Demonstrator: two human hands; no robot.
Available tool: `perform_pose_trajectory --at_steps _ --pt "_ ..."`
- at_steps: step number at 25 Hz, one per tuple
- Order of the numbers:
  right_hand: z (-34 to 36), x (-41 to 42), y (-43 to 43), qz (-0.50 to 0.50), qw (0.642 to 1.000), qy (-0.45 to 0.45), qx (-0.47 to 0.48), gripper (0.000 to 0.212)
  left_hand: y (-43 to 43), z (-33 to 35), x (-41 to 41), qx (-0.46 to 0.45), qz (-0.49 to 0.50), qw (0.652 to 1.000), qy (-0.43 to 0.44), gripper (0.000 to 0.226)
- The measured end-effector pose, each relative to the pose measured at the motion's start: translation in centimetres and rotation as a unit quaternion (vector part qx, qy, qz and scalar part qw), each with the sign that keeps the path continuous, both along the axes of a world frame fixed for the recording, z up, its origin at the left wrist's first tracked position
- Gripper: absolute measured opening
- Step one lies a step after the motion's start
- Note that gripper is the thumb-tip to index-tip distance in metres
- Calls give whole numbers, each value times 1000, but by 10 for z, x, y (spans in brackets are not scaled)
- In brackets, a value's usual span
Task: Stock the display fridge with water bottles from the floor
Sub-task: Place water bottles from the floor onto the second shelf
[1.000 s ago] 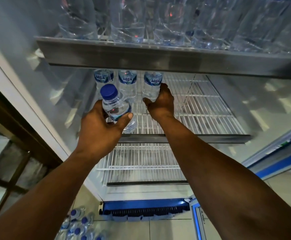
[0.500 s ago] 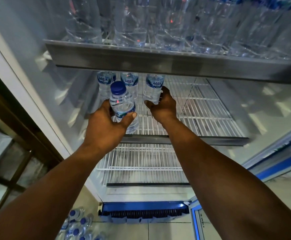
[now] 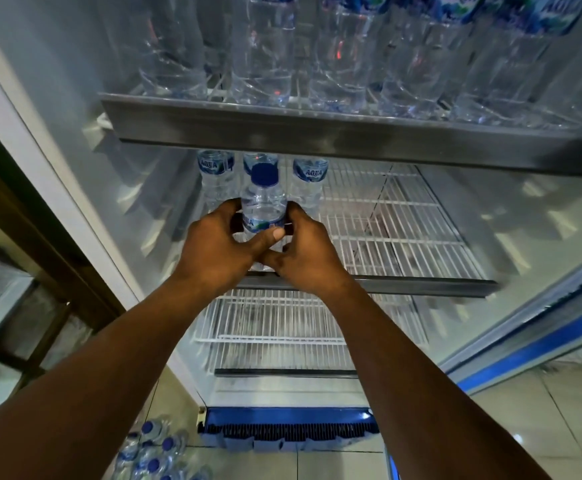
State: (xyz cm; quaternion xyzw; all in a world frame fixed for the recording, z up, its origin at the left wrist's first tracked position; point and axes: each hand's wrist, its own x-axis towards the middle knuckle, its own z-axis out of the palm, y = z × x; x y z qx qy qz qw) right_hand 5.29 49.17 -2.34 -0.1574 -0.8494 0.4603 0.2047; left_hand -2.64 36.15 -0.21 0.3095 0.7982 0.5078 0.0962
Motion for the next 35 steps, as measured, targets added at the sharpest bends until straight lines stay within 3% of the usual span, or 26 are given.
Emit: perform_pose_trajectory --at_steps 2,6,8,11,15,19,25,28,35 --pt "-4 10 11 -31 999 9 -17 72 -2 -6 2 -31 4 999 22 72" --pt "-7 32 55 -137 991 -1 -7 63 -1 -25 4 -184 -19 973 134 54" --pt "-5 34 79 -184 983 4 -31 63 3 -30 5 -239 -20 959 149 51" --pt "1 31 101 -200 979 -38 16 68 9 -35 5 -282 -2 946 158 49" --pt "4 23 109 -196 979 -54 -1 75 12 -40 3 -311 -4 935 171 46" --pt "-6 12 108 -263 963 -58 30 86 10 -43 -1 -323 -10 930 174 47" --pt "-12 -2 116 -312 949 -3 49 66 9 -47 -3 -318 -10 926 205 49" --pt "-14 -3 112 -314 946 12 81 61 7 -48 -1 -324 -12 912 253 61" --pt "-21 -9 113 -309 944 34 112 61 5 -50 2 -339 -11 903 266 67"
